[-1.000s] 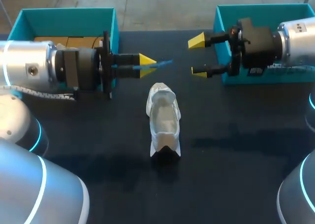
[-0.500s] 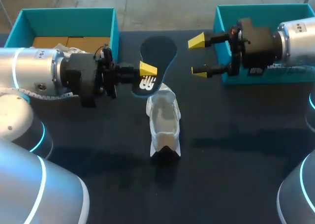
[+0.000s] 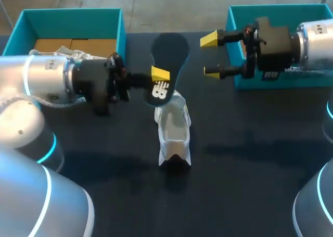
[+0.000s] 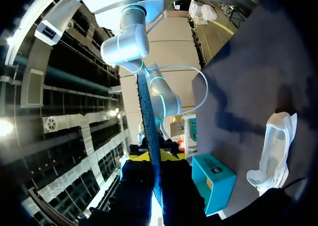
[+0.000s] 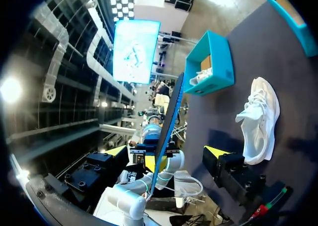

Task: Take the shoe out of the shoebox, open the shoe tongue, remove and reinsert the insole, then place the shoe into the shoebox

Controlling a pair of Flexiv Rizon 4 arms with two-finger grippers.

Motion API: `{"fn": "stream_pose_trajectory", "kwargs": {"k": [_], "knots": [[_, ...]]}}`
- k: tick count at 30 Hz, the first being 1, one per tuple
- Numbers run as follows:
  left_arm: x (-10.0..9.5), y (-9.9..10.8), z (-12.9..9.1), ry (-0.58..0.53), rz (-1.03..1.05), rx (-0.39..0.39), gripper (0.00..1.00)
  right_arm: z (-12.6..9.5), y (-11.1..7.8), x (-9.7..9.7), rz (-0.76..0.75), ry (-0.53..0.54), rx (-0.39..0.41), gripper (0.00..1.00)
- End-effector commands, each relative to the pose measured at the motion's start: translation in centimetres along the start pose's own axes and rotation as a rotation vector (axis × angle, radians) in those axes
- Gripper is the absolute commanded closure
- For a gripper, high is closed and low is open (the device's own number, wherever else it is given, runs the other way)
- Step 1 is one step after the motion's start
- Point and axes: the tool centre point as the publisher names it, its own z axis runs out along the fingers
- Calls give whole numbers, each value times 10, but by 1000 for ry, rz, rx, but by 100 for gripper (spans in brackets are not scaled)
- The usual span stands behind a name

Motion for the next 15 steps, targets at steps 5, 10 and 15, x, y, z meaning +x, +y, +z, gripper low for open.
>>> {"fn": "stream_pose_trajectory", "kwargs": {"k": [5, 10, 15], "knots": [[10, -1, 21, -38, 55, -117, 100, 13, -4, -1, 15, 12, 9, 0], [12, -4, 29, -39, 75, -114, 100, 17, 1, -2, 18, 15, 29, 0], [13, -9, 35, -34, 89, -114, 100, 19, 6, -1, 14, 13, 44, 7]]}}
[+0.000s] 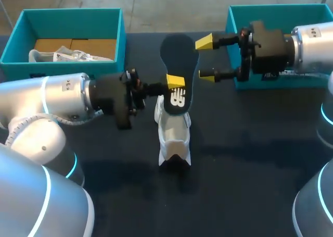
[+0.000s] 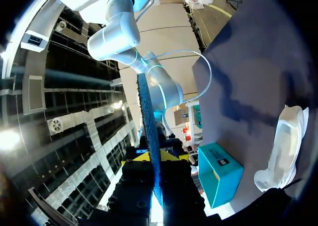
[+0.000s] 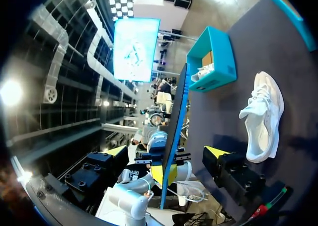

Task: Take the shoe out of the shoebox, open the shoe tongue, remove and reinsert the insole, then place the shoe into the shoebox

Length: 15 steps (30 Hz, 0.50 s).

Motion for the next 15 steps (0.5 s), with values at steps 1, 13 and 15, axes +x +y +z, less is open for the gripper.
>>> {"fn": "stream_pose_trajectory", "kwargs": {"k": [1, 13, 15], "knots": [[2, -5, 6, -1, 15, -16, 100, 7, 11, 0, 1, -5, 23, 15], [3, -4, 10, -6, 24, -20, 100, 16, 6, -6, 28, 17, 85, 62], [3, -4, 10, -6, 25, -18, 100, 18, 5, -7, 31, 17, 92, 62]]}}
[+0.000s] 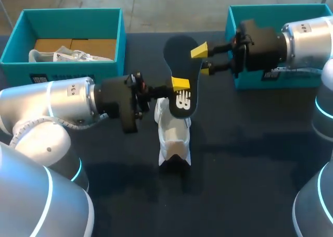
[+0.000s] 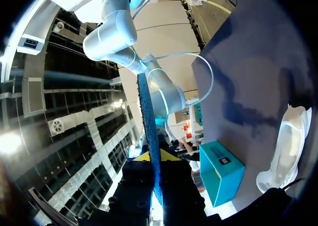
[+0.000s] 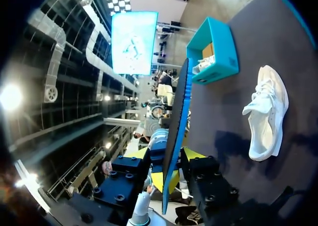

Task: Take the shoe out of the shoebox, open the shoe tongue, remove and reinsert the insole, then place the shoe into the shoebox

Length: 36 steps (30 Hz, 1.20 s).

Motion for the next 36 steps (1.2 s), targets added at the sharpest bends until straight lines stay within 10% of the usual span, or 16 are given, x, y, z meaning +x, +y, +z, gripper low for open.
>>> {"fn": "stream_pose_trajectory", "kwargs": {"k": [1, 9, 16, 17, 19, 29, 36], "knots": [[1, 0, 2, -3, 4, 0, 100, 6, 4, -3, 4, 2, 14, 63], [-2, 0, 4, -14, 3, -5, 100, 10, 4, -6, 9, 6, 21, 100], [-1, -1, 3, -6, -21, -1, 100, 11, 5, -6, 1, -5, 11, 100], [-1, 0, 3, 0, -24, 0, 85, 11, 5, -6, -1, -6, 6, 100], [-1, 1, 0, 18, -25, -7, 0, 10, 5, -5, -4, -7, 2, 100], [-13, 23, -30, 150, -45, -12, 0, 9, 2, -20, 17, -1, -14, 100], [-11, 34, -63, 643, 8, 111, 0, 12, -1, -33, 44, 7, -9, 100]]}}
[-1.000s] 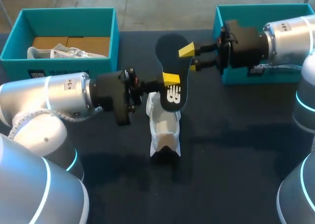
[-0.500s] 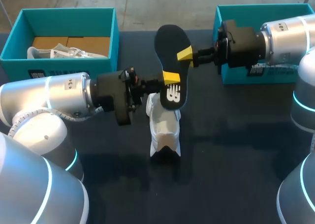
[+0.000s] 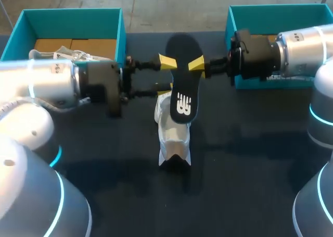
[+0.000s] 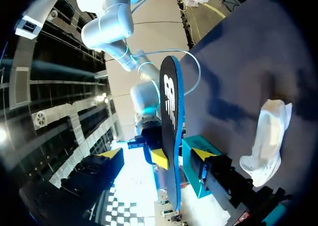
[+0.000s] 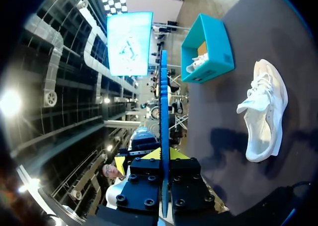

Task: Take the shoe out of the shoebox, open the shoe tongue, remove and reinsert the insole, then place the shoe into the shoebox

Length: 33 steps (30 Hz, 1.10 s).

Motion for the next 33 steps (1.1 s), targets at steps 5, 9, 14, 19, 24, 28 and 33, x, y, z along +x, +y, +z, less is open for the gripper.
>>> {"fn": "stream_pose_trajectory", "kwargs": {"k": [5, 9, 14, 19, 24, 28, 33], "knots": [[-6, 5, -37, 508, 111, 157, 0, 4, -3, -11, 16, 5, 1, 100], [-6, 5, -37, 508, 111, 157, 0, 6, -2, -11, 14, 1, 3, 100], [-6, 5, -37, 508, 111, 157, 0, 8, 1, -10, 14, -8, 20, 100], [-21, 9, -27, 581, 39, 155, 0, 12, 5, -11, 21, -22, 46, 100], [-38, 17, -14, 704, -23, 123, 0, 14, 6, -13, 26, -31, 52, 100], [-39, 26, -4, 830, -137, 100, 0, 18, 6, -14, 30, -47, 62, 100], [-35, 33, 4, 947, -168, 80, 0, 23, 5, -16, 33, -56, 69, 100]]}}
